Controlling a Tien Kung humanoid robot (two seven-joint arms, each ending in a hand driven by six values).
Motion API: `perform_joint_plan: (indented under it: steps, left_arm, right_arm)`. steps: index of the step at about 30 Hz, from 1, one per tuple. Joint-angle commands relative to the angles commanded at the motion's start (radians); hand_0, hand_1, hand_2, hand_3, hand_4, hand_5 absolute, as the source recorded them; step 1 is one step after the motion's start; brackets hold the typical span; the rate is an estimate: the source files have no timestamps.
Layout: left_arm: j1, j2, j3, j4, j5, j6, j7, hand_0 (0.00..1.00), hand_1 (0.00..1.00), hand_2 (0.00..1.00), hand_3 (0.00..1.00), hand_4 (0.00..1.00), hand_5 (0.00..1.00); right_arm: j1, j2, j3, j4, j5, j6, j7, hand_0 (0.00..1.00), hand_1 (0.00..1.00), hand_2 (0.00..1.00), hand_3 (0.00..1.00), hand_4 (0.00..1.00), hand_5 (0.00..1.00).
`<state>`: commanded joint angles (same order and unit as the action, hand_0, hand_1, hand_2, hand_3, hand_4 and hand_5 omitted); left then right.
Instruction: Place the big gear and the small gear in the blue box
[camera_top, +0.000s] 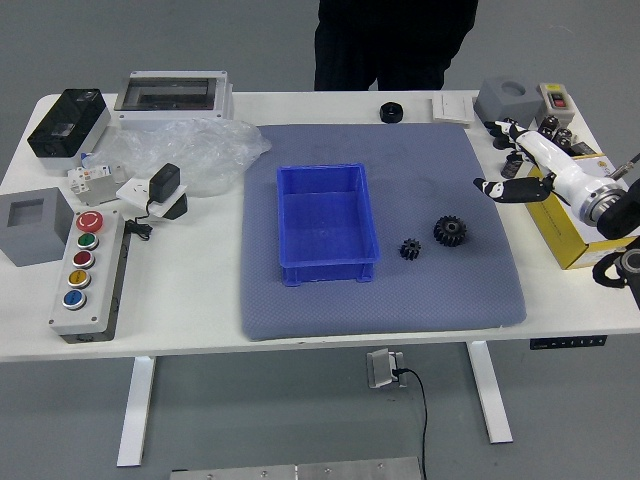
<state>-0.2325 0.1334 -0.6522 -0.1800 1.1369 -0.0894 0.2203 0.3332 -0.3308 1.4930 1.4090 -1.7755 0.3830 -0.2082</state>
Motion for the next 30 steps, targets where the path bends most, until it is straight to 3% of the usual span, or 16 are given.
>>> perform_joint_plan:
  steps: [1,7,8,13,14,19,20,25,26,30]
  left_arm:
    - [0.0,0.0,0.0,0.0,0.0,0.0,0.0,0.78,0.747,0.737,0.679,0.559,0.25]
    - [0.0,-0.001,-0.001,0.0,0.001,-0.001,0.0,0.78,0.747,0.737,0.679,0.559,0.25]
    - [0.0,-0.001,-0.001,0.0,0.001,-0.001,0.0,0.78,0.746,0.738,0.679,0.56,0.249]
    - [0.0,-0.002,-0.001,0.0,0.001,-0.001,0.0,0.78,0.746,0.738,0.679,0.56,0.249]
    - [0.0,-0.002,-0.001,0.0,0.001,-0.001,0.0,0.78,0.747,0.737,0.679,0.56,0.248]
    - [0.0,-0.002,-0.001,0.0,0.0,-0.001,0.0,0.78,0.747,0.737,0.679,0.56,0.248]
    - [-0.001,-0.001,-0.001,0.0,-0.001,-0.001,0.0,0.779,0.747,0.737,0.678,0.56,0.248]
    - [0.0,-0.001,0.001,0.0,-0.001,-0.002,0.0,0.779,0.747,0.737,0.678,0.56,0.248]
    - [0.0,-0.001,0.001,0.0,0.0,-0.002,0.0,0.779,0.747,0.737,0.677,0.56,0.247]
    - [0.001,-0.002,0.003,0.0,0.0,-0.003,0.001,0.779,0.747,0.737,0.677,0.56,0.247]
  right_arm:
    - [0.0,0.0,-0.001,0.0,-0.001,0.001,0.0,0.952,0.998,0.998,0.881,0.69,0.054]
    - [0.004,-0.004,-0.013,0.0,-0.021,0.006,-0.007,0.952,0.998,0.998,0.881,0.69,0.054]
    - [0.006,-0.005,-0.017,0.0,-0.028,0.006,-0.009,0.943,0.93,0.981,0.82,0.701,0.044]
    - [0.016,-0.013,-0.041,0.007,-0.079,0.004,-0.021,0.943,0.93,0.981,0.82,0.701,0.044]
    - [0.018,-0.016,-0.047,0.009,-0.09,0.005,-0.024,0.936,0.842,0.892,0.818,0.692,0.032]
    - [0.032,-0.034,-0.087,0.018,-0.148,0.027,-0.04,0.936,0.842,0.892,0.818,0.692,0.032]
    - [0.035,-0.038,-0.098,0.02,-0.162,0.033,-0.045,0.935,0.859,0.925,0.893,0.689,0.028]
    - [0.052,-0.047,-0.147,0.026,-0.231,0.075,-0.072,0.935,0.859,0.925,0.893,0.689,0.028]
    - [0.055,-0.047,-0.157,0.026,-0.246,0.084,-0.078,0.926,0.865,0.97,0.998,0.684,0.024]
    - [0.065,-0.04,-0.198,0.02,-0.309,0.102,-0.094,0.926,0.865,0.97,0.998,0.684,0.024]
